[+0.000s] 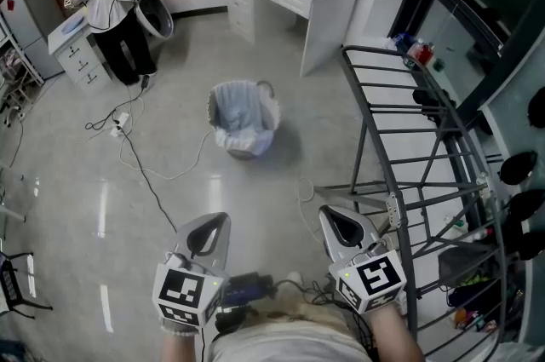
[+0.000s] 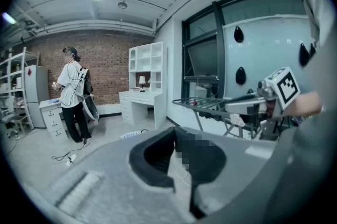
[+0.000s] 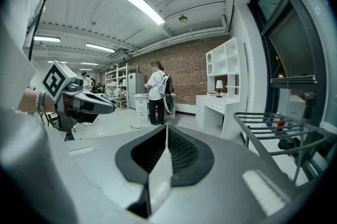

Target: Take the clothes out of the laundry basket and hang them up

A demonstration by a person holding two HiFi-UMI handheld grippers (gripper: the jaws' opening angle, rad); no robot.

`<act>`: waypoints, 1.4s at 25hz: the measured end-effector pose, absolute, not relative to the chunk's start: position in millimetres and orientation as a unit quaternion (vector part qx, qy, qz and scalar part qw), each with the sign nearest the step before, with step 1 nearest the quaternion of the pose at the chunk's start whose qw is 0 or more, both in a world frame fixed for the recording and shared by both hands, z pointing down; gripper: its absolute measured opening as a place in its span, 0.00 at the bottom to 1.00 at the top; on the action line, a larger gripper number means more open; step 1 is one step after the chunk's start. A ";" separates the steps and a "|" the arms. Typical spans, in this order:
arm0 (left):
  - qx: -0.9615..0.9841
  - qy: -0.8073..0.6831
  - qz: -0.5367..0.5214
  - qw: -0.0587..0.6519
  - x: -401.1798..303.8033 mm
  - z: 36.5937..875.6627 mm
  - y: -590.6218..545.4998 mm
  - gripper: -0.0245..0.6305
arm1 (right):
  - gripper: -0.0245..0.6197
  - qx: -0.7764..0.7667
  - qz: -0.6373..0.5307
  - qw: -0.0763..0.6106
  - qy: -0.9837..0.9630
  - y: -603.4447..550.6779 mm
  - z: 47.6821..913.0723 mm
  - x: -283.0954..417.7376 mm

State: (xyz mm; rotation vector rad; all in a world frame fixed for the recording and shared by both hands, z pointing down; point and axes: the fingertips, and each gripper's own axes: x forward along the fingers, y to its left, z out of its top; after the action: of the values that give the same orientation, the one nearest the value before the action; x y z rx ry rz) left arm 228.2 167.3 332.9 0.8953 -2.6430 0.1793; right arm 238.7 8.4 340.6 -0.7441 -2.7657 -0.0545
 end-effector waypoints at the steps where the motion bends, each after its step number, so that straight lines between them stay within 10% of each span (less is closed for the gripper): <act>1: 0.318 -0.931 0.058 0.172 227.9 333.1 167.3 0.07 | 0.06 -0.258 -0.018 0.138 -0.956 9.9 340.8 239.0; 3: 0.324 -0.929 0.053 0.173 227.3 333.3 168.4 0.25 | 0.10 -0.259 -0.016 0.138 -0.956 13.9 341.2 239.2; 35: 0.313 -0.936 0.055 0.149 101.1 345.5 232.5 0.24 | 0.21 -0.264 -0.003 0.130 -0.956 64.7 365.3 101.0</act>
State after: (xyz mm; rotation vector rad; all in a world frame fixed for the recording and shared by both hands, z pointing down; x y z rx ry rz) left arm 101.1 232.5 345.5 0.9012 -2.6915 0.1581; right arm 101.0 64.7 365.3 -0.7666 -2.7775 -0.0082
